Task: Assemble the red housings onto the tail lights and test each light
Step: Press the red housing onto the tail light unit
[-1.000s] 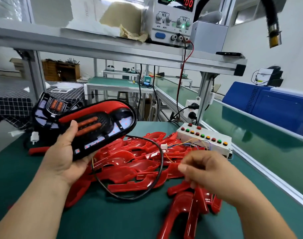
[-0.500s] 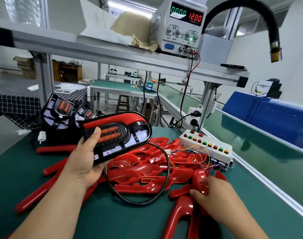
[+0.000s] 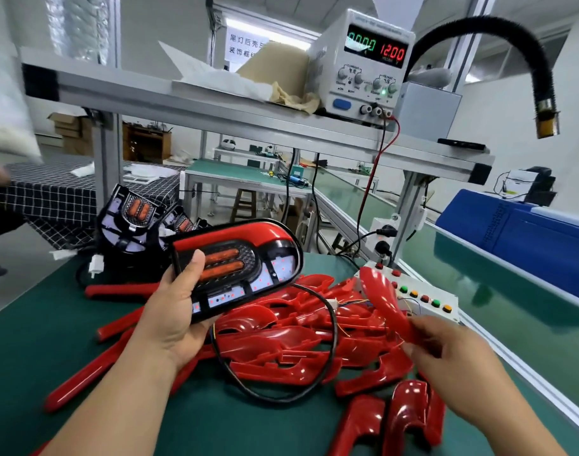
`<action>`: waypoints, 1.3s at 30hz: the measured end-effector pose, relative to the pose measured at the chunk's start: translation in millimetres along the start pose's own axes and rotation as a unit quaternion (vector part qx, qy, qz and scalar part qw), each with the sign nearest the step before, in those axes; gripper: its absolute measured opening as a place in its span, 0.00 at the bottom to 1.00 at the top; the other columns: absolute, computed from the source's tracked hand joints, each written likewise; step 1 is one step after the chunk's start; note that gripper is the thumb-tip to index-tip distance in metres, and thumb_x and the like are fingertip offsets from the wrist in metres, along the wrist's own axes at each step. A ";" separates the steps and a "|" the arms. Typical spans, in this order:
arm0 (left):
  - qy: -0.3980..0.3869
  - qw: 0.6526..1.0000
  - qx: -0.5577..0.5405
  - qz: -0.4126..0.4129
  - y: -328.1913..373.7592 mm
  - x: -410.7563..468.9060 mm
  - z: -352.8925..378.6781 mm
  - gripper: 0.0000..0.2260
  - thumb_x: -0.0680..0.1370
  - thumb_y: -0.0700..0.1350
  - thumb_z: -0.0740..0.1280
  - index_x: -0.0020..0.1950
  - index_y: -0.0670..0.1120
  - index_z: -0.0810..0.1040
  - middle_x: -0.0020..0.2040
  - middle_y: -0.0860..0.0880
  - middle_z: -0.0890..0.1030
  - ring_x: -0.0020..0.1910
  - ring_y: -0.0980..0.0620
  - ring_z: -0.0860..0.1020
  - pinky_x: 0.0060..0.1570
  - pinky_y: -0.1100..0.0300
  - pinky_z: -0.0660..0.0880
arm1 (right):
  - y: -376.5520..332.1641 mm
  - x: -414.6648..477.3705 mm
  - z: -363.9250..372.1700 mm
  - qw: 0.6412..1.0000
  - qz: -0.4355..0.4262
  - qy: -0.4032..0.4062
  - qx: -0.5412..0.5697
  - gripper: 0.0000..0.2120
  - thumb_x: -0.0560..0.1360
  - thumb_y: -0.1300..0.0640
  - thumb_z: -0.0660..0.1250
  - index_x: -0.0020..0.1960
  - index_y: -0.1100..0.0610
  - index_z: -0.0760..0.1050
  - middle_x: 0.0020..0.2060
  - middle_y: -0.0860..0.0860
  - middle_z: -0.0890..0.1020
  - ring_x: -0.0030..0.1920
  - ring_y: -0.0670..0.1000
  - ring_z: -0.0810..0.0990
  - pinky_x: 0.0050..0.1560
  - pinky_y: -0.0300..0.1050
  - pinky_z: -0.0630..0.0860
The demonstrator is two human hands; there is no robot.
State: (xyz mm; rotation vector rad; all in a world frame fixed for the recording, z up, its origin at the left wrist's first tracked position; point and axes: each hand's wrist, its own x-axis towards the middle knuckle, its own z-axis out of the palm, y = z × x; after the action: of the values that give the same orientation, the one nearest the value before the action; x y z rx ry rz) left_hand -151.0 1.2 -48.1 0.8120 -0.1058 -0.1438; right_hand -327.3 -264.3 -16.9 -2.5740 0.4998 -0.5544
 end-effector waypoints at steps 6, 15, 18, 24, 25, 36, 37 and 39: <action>0.063 0.992 -0.103 0.037 20.1 5.6 -13.3 0.26 0.74 0.53 0.69 0.69 0.45 0.72 0.59 0.41 0.83 0.53 0.44 0.84 0.47 0.48 0.82 | -15.1 27.7 18.0 0.972 -0.013 -0.106 -0.207 0.06 0.73 0.55 0.65 0.39 0.45 0.74 0.43 0.46 0.81 0.46 0.51 0.79 0.47 0.45 0.76; 0.054 0.990 -0.128 0.035 26.9 4.9 -19.2 0.14 0.78 0.51 0.67 0.42 0.43 0.85 0.45 0.43 0.86 0.45 0.45 0.86 0.42 0.50 0.83 | -89.8 48.2 80.2 0.943 -0.277 -0.142 -0.116 0.12 0.75 0.56 0.66 0.56 0.48 0.81 0.54 0.48 0.80 0.56 0.50 0.77 0.59 0.42 0.73; 0.042 0.991 -0.126 0.025 25.3 4.1 -19.7 0.14 0.77 0.52 0.67 0.53 0.42 0.80 0.47 0.41 0.86 0.47 0.44 0.85 0.41 0.51 0.83 | -96.9 53.7 110.2 0.903 -0.307 -0.246 -0.172 0.17 0.74 0.59 0.67 0.61 0.46 0.78 0.59 0.50 0.75 0.61 0.53 0.74 0.63 0.48 0.72; 0.040 0.992 -0.115 0.013 24.6 3.0 -18.7 0.24 0.69 0.54 0.70 0.60 0.41 0.78 0.54 0.39 0.84 0.49 0.43 0.85 0.44 0.51 0.83 | -79.6 63.3 118.3 0.904 -0.339 -0.249 -0.075 0.06 0.75 0.60 0.68 0.51 0.53 0.77 0.57 0.48 0.74 0.56 0.50 0.75 0.59 0.42 0.71; 0.042 0.992 -0.116 0.011 24.7 3.0 -18.8 0.26 0.69 0.54 0.71 0.63 0.42 0.76 0.56 0.39 0.83 0.50 0.43 0.85 0.43 0.52 0.83 | -77.9 62.9 116.1 0.911 -0.333 -0.240 -0.036 0.05 0.75 0.60 0.69 0.48 0.53 0.75 0.57 0.47 0.74 0.55 0.49 0.75 0.58 0.38 0.71; -0.019 0.998 0.006 0.058 11.6 4.8 -13.6 0.15 0.73 0.51 0.68 0.58 0.50 0.82 0.53 0.41 0.85 0.48 0.42 0.85 0.37 0.49 0.81 | -25.9 73.0 44.9 0.796 -0.077 -0.147 0.582 0.10 0.66 0.50 0.75 0.40 0.56 0.80 0.29 0.57 0.75 0.26 0.50 0.74 0.28 0.40 0.75; -0.028 0.998 0.015 0.053 7.4 4.5 -11.2 0.12 0.72 0.51 0.68 0.54 0.53 0.83 0.52 0.41 0.85 0.48 0.42 0.85 0.37 0.48 0.81 | -25.3 75.0 42.6 0.764 -0.069 -0.133 0.628 0.06 0.69 0.55 0.70 0.40 0.57 0.79 0.28 0.57 0.75 0.25 0.49 0.73 0.28 0.39 0.76; -0.046 0.998 0.030 0.040 -1.4 2.3 -6.5 0.11 0.72 0.53 0.69 0.53 0.54 0.83 0.53 0.42 0.85 0.49 0.42 0.85 0.38 0.48 0.81 | -29.0 76.5 43.3 0.733 -0.066 -0.111 0.668 0.06 0.71 0.58 0.64 0.40 0.59 0.78 0.29 0.56 0.76 0.25 0.48 0.73 0.28 0.37 0.75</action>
State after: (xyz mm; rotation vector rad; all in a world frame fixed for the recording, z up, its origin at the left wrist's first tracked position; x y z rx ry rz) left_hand -148.0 4.5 -53.5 0.8594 -0.2307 -0.1028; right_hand -235.0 -257.9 -15.2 -1.2173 -0.1893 -0.3874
